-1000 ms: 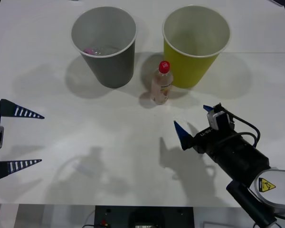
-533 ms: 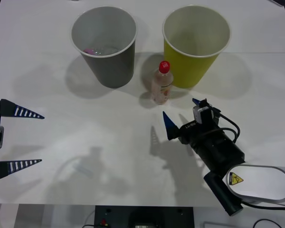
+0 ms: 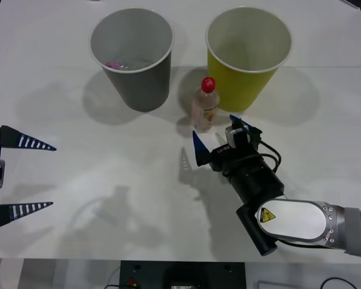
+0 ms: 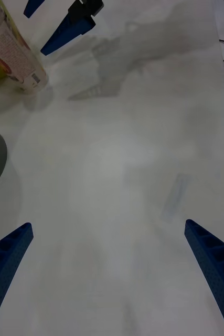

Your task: Put the can into the green bin and the plastic bottle into the gray bin

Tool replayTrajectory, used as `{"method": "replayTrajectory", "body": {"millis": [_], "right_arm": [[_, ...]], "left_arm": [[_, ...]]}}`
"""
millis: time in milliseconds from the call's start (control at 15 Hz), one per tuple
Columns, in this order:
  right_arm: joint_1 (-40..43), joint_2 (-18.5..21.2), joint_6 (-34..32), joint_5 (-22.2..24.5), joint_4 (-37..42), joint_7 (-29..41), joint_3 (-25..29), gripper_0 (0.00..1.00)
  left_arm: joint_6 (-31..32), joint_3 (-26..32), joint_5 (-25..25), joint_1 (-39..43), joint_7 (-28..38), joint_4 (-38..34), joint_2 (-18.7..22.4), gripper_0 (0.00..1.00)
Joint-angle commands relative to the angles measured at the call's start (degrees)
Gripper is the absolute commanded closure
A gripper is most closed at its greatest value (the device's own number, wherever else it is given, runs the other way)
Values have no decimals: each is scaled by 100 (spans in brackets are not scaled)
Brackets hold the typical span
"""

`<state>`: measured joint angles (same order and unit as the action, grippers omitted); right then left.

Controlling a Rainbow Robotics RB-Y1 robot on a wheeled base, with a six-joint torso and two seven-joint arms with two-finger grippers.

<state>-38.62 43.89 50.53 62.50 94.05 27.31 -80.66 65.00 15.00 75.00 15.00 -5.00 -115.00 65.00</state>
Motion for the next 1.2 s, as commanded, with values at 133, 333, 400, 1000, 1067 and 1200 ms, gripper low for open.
{"method": "replayTrajectory", "body": {"millis": [133, 333, 400, 1000, 1067, 1200], "right_arm": [[-163, -364, 54, 7, -546, 108, 7, 0], [-277, -680, 80, 7, -1038, 196, 24, 0], [-295, -760, 80, -1, -1161, 213, 51, 0], [-550, -1375, 80, -10, -2022, 380, 139, 0], [-576, -1401, 80, -10, -2066, 389, 139, 0], [-603, -1410, 80, -10, -2066, 389, 147, 0]], "left_arm": [[0, 0, 0, 0, 0, 0, 0, 0], [0, 0, 0, 0, 0, 0, 0, 0], [0, 0, 0, 0, 0, 0, 0, 0], [0, 0, 0, 0, 0, 0, 0, 0], [0, 0, 0, 0, 0, 0, 0, 0], [0, 0, 0, 0, 0, 0, 0, 0]]}}
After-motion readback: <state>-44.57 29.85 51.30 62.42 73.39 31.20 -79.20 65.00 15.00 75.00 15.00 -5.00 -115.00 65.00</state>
